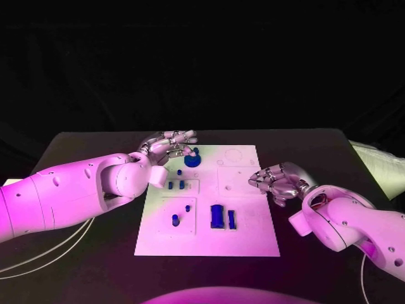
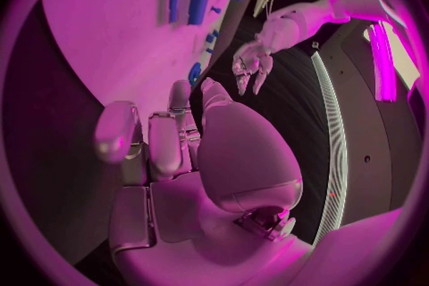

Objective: Assemble the parts on the task board

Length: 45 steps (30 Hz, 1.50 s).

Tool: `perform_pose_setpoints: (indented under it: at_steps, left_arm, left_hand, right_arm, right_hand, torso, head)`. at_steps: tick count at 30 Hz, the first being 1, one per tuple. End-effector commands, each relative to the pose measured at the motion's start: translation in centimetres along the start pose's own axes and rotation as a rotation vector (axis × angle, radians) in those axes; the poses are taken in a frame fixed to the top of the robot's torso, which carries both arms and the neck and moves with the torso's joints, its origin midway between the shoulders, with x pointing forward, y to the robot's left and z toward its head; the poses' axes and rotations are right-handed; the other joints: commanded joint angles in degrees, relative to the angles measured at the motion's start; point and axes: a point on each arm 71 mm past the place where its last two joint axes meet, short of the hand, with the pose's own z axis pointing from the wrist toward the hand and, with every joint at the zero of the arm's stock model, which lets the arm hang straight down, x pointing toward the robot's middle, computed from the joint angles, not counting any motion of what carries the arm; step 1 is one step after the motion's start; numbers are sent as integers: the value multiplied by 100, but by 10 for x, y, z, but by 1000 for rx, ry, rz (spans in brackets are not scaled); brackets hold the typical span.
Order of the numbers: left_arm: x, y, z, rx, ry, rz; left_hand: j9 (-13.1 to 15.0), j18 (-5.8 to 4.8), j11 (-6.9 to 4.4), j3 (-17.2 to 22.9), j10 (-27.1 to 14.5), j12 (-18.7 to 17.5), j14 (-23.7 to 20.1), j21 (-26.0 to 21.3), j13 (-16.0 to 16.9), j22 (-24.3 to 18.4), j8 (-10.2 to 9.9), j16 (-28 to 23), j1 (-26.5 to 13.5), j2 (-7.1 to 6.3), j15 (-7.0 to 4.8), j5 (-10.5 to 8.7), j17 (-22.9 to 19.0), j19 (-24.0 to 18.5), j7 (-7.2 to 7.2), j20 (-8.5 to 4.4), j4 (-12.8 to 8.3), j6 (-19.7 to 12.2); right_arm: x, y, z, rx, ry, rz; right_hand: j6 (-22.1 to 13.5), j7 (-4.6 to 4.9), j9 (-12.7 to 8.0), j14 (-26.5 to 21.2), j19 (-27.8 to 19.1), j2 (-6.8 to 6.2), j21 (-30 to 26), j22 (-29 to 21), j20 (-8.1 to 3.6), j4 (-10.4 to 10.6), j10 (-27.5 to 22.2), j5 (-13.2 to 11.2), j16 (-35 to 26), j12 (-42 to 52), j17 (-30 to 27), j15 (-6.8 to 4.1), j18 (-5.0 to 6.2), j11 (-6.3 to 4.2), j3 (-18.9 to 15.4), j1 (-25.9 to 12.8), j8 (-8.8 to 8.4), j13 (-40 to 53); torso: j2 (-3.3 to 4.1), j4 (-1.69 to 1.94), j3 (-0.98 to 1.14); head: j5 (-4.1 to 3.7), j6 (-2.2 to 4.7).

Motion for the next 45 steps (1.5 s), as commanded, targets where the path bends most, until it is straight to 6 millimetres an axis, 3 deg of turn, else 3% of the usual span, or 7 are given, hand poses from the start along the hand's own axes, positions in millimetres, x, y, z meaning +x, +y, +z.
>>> perform_pose_setpoints:
  at_steps: [1, 17, 18, 20, 34, 35, 45]
  left_arm:
    - [-6, 4, 0, 44, -83, 8]
    - [-30, 19, 9, 95, -260, -5]
    - [-26, 21, 10, 53, -206, 4]
    - [-25, 21, 9, 55, -208, 7]
    - [18, 9, -1, 145, -277, 184]
    - [22, 8, -2, 155, -283, 198]
    - [42, 0, -10, 219, -316, 275]
  left_hand:
    - [-11, -16, 69, 23, -86, -10, -426, -452, -88, -342, 40, -702, 90, 31, 118, 24, -377, -524, 6, 132, -46, -36]
    - [-14, 80, 99, 552, 497, -1138, 417, -1368, -283, -2154, -291, -3755, 145, -49, 317, 27, -1593, -964, -15, 466, -8, 315]
    - [-391, -293, -158, -11, -1351, -1401, -1375, -1726, -635, -3002, -464, -4166, -2241, 445, 103, -415, -2076, -2433, -337, 60, -455, -1465]
    - [-391, -294, -182, -59, -1540, -1457, -1558, -1726, -635, -3143, -504, -4254, -2519, 445, 80, -415, -2076, -2637, -379, 9, -455, -1650]
    - [-391, -485, -754, -584, -3309, -2063, -3272, -1726, -635, -3983, -927, -4674, -4863, 445, -385, -415, -2076, -4081, -697, -394, -455, -3352]
    - [-391, -536, -754, -611, -3398, -2063, -3358, -1726, -635, -4025, -927, -4695, -4981, 445, -385, -415, -2076, -4156, -1104, -412, -455, -3438]
    - [-391, -980, -754, -816, -4111, -2063, -4048, -1726, -635, -4363, -927, -5208, -5919, 445, -385, -415, -2076, -4726, -1104, -907, -455, -4123]
  right_arm:
    - [-11, 0, 13, -109, -35, 357]
    - [-34, -10, 72, -195, -111, 657]
    - [-32, -15, 70, -119, -145, 577]
    - [-32, -14, 70, -121, -148, 577]
    - [-27, 23, 43, -194, -302, 549]
    - [-27, 25, 41, -197, -313, 545]
    - [-24, 34, 28, -207, -366, 525]
  right_hand:
    - [-234, 127, -91, -755, -859, 27, -1406, -1607, 114, -129, -308, -228, -1619, -622, -1778, 130, 270, 106, 85, 267, -67, -608]
    - [-306, 406, -1247, -1382, -1358, -25, -4098, -3405, 619, -611, -60, -878, -5338, -2922, -4536, 686, 281, 544, 1189, 364, -104, -3868]
    - [-1978, 61, -1536, -3434, -3139, 69, -4751, -3908, 331, -804, -1980, -1168, -5666, -3432, -4817, 204, -72, 305, 843, -2096, -439, -4015]
    - [-2145, 25, -1615, -3610, -3288, 69, -4891, -4024, 290, -836, -2156, -1218, -5795, -3432, -4929, 204, -72, 279, 853, -2440, -439, -4113]
    - [-3751, -304, -2318, -5549, -4982, 69, -5564, -4549, -372, -1284, -3987, -1890, -6169, -3432, -5257, 204, -292, -236, 143, -4872, -439, -4558]
    - [-3837, -721, -2318, -5652, -5070, 69, -5600, -4576, -372, -1284, -4088, -1890, -6191, -3432, -5663, 204, -304, -236, 143, -5001, -439, -4558]
    - [-4476, -721, -2318, -6431, -5752, 69, -5865, -4784, -372, -1284, -4824, -1890, -6641, -3432, -5663, 204, -784, -236, 143, -5975, -439, -4558]
  torso:
    - [-218, -56, -13]
    - [-430, -109, 69]
    - [-393, -106, 39]
    - [-396, -90, 39]
    - [-478, 525, 24]
    - [-481, 548, 23]
    - [-485, 583, 23]
  head:
    - [46, 139]
    - [126, 394]
    - [119, 376]
    - [103, 391]
    - [-486, 950]
    - [-508, 971]
    - [-542, 1003]
